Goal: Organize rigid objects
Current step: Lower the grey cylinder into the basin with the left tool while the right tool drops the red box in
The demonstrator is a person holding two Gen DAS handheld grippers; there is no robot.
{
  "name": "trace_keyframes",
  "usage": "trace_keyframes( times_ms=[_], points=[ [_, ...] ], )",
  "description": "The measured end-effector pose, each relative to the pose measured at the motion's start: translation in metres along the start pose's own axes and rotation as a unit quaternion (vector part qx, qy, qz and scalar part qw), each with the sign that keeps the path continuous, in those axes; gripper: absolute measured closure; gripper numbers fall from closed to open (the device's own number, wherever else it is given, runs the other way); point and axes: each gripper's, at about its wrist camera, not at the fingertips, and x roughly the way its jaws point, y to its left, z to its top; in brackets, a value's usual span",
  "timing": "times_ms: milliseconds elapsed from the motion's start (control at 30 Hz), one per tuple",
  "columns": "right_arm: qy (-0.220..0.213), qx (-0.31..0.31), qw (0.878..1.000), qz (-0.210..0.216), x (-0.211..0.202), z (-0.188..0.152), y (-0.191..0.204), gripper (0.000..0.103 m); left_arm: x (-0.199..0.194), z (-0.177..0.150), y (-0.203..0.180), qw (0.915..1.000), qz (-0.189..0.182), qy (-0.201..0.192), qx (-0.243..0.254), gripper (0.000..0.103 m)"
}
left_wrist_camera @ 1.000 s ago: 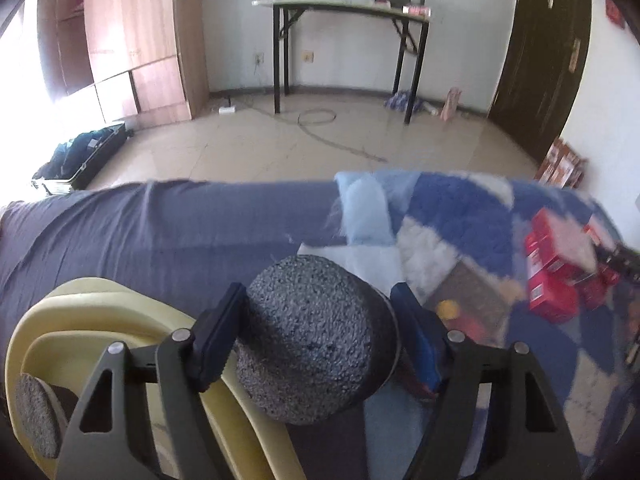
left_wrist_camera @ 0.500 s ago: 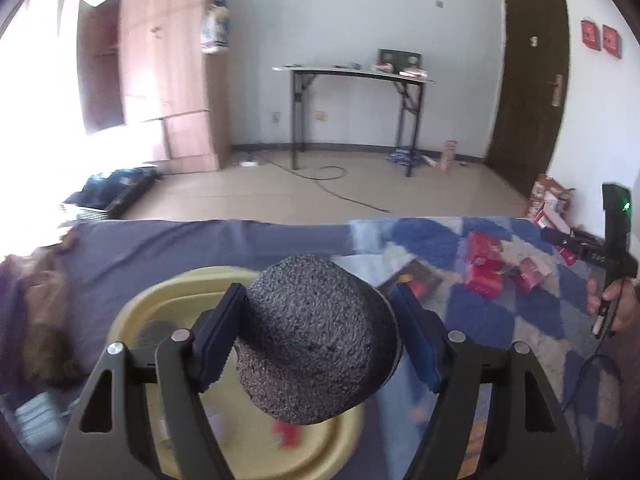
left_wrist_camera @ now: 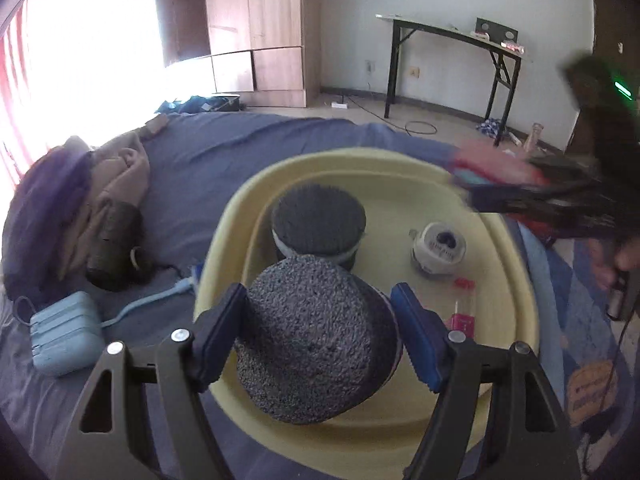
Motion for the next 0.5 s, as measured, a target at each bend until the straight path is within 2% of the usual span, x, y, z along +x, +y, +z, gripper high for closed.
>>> trace_keyframes(
  times_ms=[200, 300, 400, 500],
  points=[
    [0.032, -0.025, 0.999, -0.019, 0.047, 0.007, 0.003, 0.046, 0.012, 0.001, -0.008, 0.9998, 0.008, -0.002, 0.019, 0.028],
    [0.042, -0.034, 0.999, -0.007, 0.062, 0.021, 0.005, 0.046, 0.011, 0.002, -0.008, 0.9995, 0.005, 0.003, 0.03, 0.026],
    [0.043, -0.026, 0.999, 0.001, 0.08, 0.025, 0.012, 0.046, 0.009, 0.003, -0.002, 0.9998, -0.009, 0.006, 0.018, 0.023],
    [0.055, -0.002, 0.998, 0.032, 0.089, 0.026, 0.005, 0.043, 0.008, 0.004, 0.004, 0.9999, -0.013, 0.003, 0.001, 0.009]
  ],
)
